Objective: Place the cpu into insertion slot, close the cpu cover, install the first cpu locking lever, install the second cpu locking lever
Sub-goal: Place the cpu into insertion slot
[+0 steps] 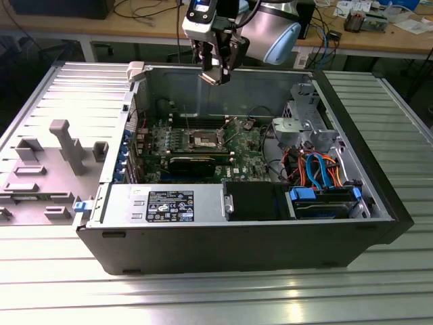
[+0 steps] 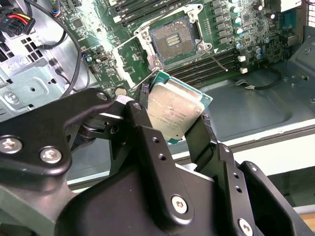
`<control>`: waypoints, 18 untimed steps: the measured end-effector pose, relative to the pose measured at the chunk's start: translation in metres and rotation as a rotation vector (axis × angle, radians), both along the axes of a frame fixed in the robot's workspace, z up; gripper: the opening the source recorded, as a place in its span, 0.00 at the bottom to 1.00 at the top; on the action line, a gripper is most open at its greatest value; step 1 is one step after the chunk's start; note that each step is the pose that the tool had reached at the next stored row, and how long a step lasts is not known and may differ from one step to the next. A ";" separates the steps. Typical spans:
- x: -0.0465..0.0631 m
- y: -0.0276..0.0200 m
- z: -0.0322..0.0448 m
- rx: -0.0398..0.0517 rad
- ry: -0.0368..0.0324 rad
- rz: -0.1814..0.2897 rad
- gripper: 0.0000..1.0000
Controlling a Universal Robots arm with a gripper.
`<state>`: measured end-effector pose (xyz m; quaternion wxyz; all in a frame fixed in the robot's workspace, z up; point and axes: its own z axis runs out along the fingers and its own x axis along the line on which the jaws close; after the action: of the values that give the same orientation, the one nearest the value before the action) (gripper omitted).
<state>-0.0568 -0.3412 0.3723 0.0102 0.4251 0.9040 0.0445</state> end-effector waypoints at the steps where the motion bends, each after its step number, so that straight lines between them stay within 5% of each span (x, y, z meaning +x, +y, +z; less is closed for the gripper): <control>1: 0.000 0.0000 0.0000 0.0000 0.0000 -0.003 0.55; 18: -0.003 0.0000 0.0000 0.0000 0.0000 -0.059 0.55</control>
<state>-0.0594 -0.3412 0.3723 0.0116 0.4517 0.8910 0.0442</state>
